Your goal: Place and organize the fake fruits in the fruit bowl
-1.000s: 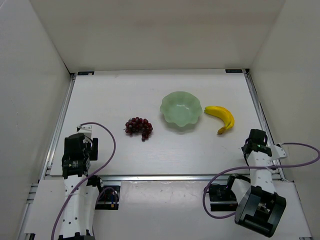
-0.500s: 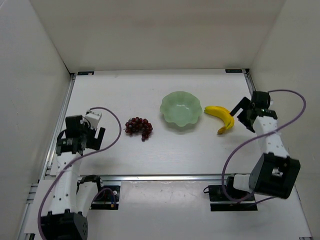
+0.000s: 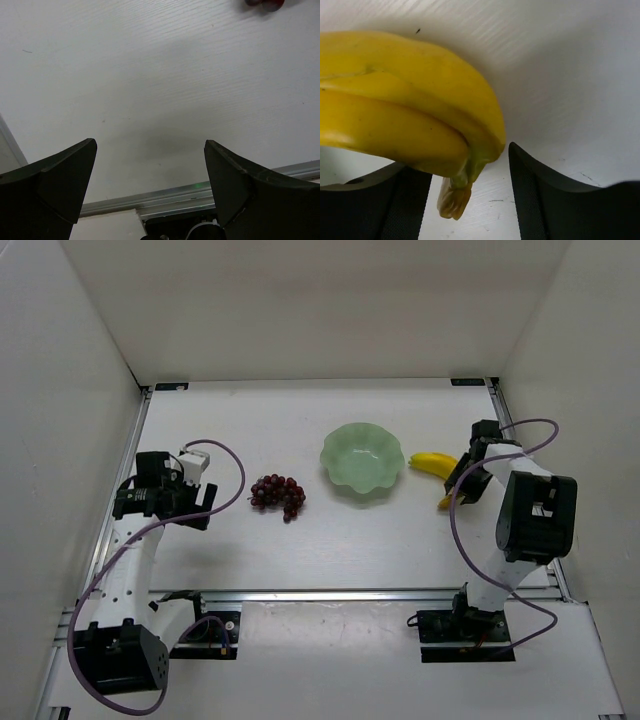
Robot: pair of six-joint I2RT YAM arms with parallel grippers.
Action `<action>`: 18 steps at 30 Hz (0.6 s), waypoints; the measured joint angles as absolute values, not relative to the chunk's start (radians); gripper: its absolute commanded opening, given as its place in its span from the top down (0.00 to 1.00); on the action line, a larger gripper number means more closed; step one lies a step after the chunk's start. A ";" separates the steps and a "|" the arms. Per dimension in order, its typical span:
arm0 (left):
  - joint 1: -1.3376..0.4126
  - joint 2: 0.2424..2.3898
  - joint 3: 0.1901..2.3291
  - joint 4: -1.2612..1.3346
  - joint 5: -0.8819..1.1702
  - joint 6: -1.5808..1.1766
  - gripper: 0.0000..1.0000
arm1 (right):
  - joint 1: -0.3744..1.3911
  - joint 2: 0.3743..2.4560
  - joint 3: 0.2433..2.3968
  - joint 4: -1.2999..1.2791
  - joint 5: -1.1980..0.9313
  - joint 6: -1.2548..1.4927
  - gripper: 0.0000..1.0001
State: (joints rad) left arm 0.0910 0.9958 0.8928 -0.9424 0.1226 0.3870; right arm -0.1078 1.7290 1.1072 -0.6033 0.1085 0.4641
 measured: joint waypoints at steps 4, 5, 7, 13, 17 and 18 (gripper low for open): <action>0.090 0.995 0.893 -0.944 0.124 0.382 0.00 | -0.099 1.736 1.111 -0.597 0.089 0.471 1.00; 0.090 0.993 0.892 -0.944 0.124 0.382 0.00 | -0.098 1.734 1.112 -0.596 0.093 0.483 1.00; 0.090 0.987 0.891 -0.946 0.123 0.380 0.00 | -0.094 1.723 1.113 -0.598 0.102 0.503 1.00; 0.079 0.957 0.864 -0.951 0.115 0.392 0.00 | 0.029 1.568 1.230 -0.649 0.239 0.536 1.00; 0.048 0.964 0.861 -0.951 0.093 0.410 0.00 | 0.239 1.544 1.442 -0.639 0.293 0.528 1.00; 0.036 0.969 0.861 -0.951 0.088 0.415 0.00 | 0.284 1.563 1.491 -0.640 0.298 0.526 1.00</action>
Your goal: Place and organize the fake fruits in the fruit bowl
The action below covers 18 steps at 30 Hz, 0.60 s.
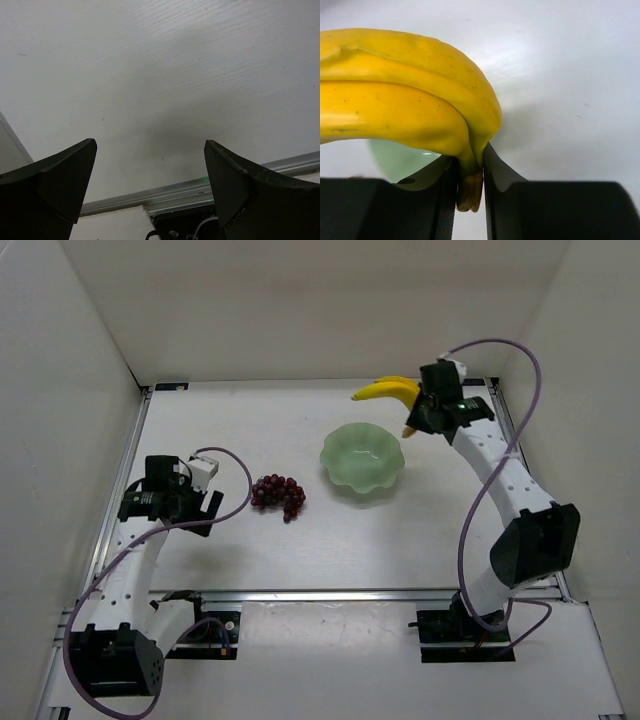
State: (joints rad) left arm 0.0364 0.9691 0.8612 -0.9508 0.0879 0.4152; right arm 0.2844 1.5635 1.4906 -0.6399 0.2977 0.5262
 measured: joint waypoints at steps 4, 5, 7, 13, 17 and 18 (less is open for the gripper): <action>-0.037 1.030 0.886 -0.962 0.049 0.439 0.00 | 0.397 1.708 1.647 -0.652 0.282 0.530 1.00; -0.056 1.051 0.901 -0.964 0.041 0.445 0.00 | 0.405 1.749 1.658 -0.654 0.271 0.534 1.00; -0.091 1.092 0.937 -0.962 0.026 0.457 0.00 | 0.410 1.835 1.672 -0.676 0.245 0.544 0.96; -0.219 1.225 1.024 -0.936 -0.018 0.474 0.00 | 0.409 2.000 1.679 -0.741 0.172 0.566 0.21; -0.322 1.344 1.073 -0.915 -0.042 0.478 0.00 | 0.415 1.999 1.707 -0.760 0.143 0.556 0.07; -0.345 1.371 1.087 -0.908 -0.046 0.479 0.00 | 0.415 1.994 1.715 -0.759 0.139 0.551 0.07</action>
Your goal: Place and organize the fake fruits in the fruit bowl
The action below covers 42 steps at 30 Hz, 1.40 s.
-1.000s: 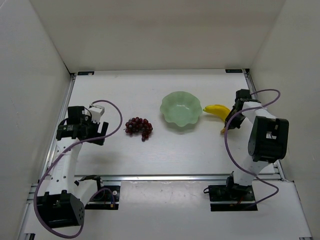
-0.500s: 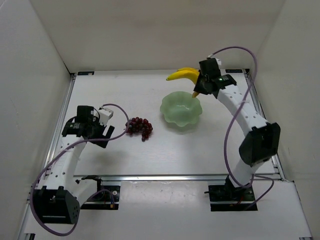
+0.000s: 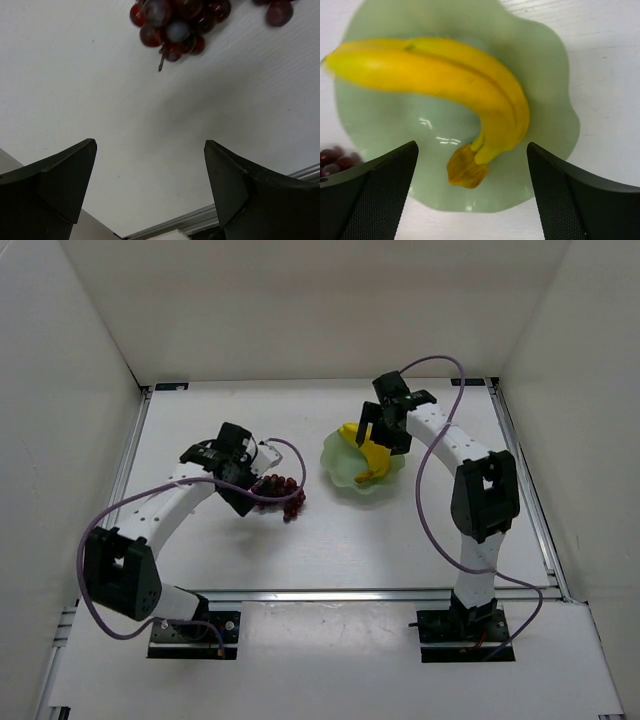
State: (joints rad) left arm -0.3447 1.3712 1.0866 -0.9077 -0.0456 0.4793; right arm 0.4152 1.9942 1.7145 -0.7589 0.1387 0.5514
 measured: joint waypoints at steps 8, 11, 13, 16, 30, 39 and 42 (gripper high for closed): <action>-0.434 1.577 1.257 -0.869 -0.032 0.513 0.00 | 0.421 1.825 1.712 -0.758 0.128 0.533 0.06; -0.434 1.661 1.313 -0.844 -0.007 0.525 0.00 | 0.418 1.730 1.684 -0.757 0.133 0.525 0.06; -0.434 1.718 1.333 -0.843 0.003 0.537 0.00 | 0.413 1.682 1.665 -0.758 0.135 0.522 0.05; -0.436 1.822 1.363 -0.851 0.008 0.548 0.00 | 0.391 1.642 1.642 -0.759 0.135 0.519 0.05; -0.438 1.959 1.538 -0.986 0.049 0.516 0.90 | 0.317 1.588 1.600 -0.756 0.143 0.518 0.05; -0.509 1.860 1.818 -0.986 -0.020 0.494 0.90 | 0.261 1.549 1.496 -0.726 0.128 0.522 0.05; -0.559 1.853 1.900 -0.933 -0.027 0.493 0.90 | 0.240 1.544 1.467 -0.723 0.128 0.529 0.05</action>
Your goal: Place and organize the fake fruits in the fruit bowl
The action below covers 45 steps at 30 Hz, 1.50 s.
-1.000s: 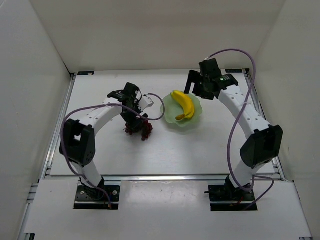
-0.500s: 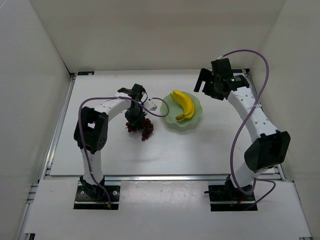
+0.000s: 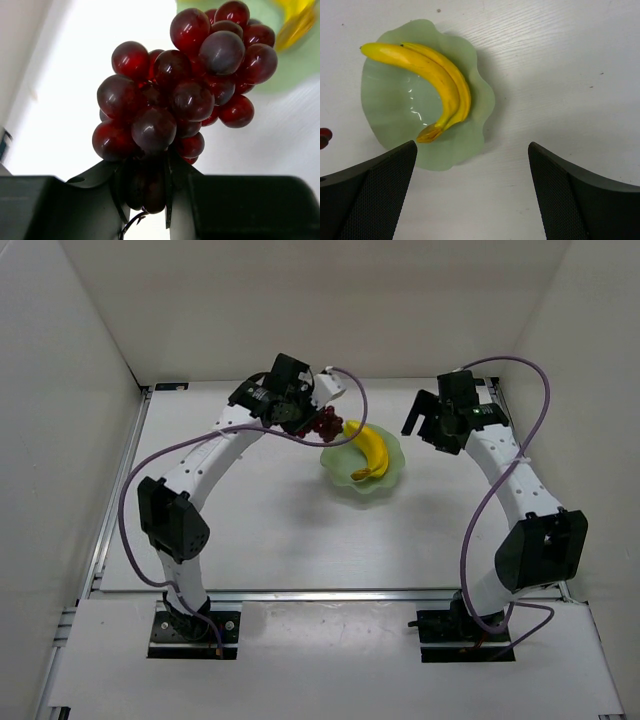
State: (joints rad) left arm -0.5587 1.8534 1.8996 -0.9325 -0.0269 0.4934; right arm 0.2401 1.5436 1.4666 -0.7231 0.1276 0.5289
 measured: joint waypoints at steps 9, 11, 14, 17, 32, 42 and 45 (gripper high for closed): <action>-0.655 2.082 2.117 -0.856 0.020 0.475 0.68 | 0.142 1.479 1.431 -0.722 0.127 0.574 0.05; -0.658 2.150 2.128 -0.855 0.036 0.467 0.55 | 0.115 1.452 1.430 -0.722 0.128 0.577 0.05; -0.661 2.218 2.128 -0.869 0.057 0.464 0.11 | 0.097 1.415 1.426 -0.717 0.132 0.577 0.05; -0.666 2.238 2.128 -0.878 0.060 0.453 0.00 | 0.094 1.385 1.412 -0.708 0.131 0.575 0.05; -0.583 1.793 1.967 -0.826 -0.072 0.375 0.00 | -0.009 1.338 1.360 -0.721 0.130 0.558 0.00; 0.034 1.352 1.141 -0.809 -0.193 0.354 0.00 | -0.129 1.224 1.058 -0.749 0.102 0.543 0.00; 0.125 1.271 0.980 -0.841 -0.170 0.350 0.00 | -0.131 1.239 1.019 -0.749 0.078 0.546 0.00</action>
